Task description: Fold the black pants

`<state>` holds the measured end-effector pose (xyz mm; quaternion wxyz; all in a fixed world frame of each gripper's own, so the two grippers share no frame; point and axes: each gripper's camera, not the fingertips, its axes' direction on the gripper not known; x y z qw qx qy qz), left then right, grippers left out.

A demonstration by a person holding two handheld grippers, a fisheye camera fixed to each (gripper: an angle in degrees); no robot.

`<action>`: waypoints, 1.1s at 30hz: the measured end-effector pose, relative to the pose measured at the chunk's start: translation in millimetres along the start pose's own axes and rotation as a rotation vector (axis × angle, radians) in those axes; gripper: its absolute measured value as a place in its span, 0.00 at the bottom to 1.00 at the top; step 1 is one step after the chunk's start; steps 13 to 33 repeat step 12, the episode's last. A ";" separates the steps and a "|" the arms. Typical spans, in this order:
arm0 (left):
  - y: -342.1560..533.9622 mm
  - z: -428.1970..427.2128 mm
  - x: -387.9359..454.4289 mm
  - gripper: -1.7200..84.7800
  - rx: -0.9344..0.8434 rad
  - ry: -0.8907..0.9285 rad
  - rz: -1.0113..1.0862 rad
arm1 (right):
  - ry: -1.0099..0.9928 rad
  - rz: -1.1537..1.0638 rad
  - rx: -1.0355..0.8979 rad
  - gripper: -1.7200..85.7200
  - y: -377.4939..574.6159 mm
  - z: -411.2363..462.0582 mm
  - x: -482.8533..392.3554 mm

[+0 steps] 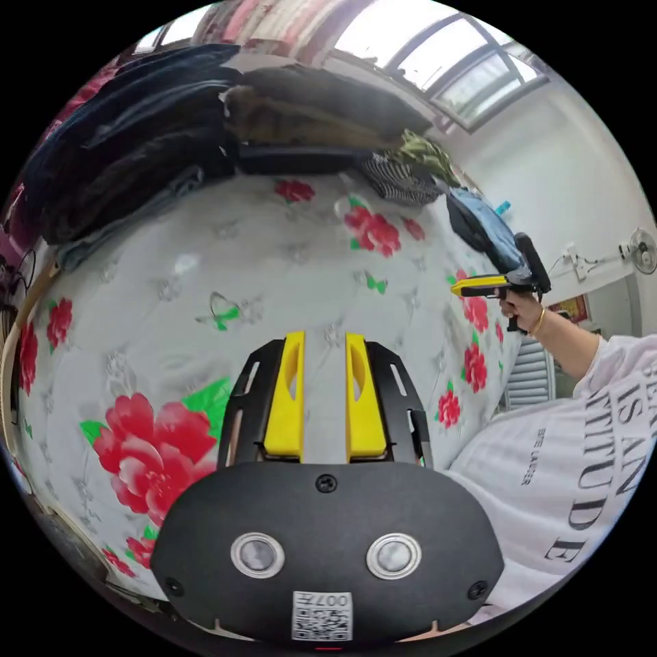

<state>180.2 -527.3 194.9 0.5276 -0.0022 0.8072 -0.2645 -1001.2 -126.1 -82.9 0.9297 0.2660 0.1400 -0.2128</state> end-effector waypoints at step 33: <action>99.8 94.7 215.4 0.08 -0.368 -0.111 0.253 | 0.203 0.130 -0.097 0.07 182.9 22.9 -22.3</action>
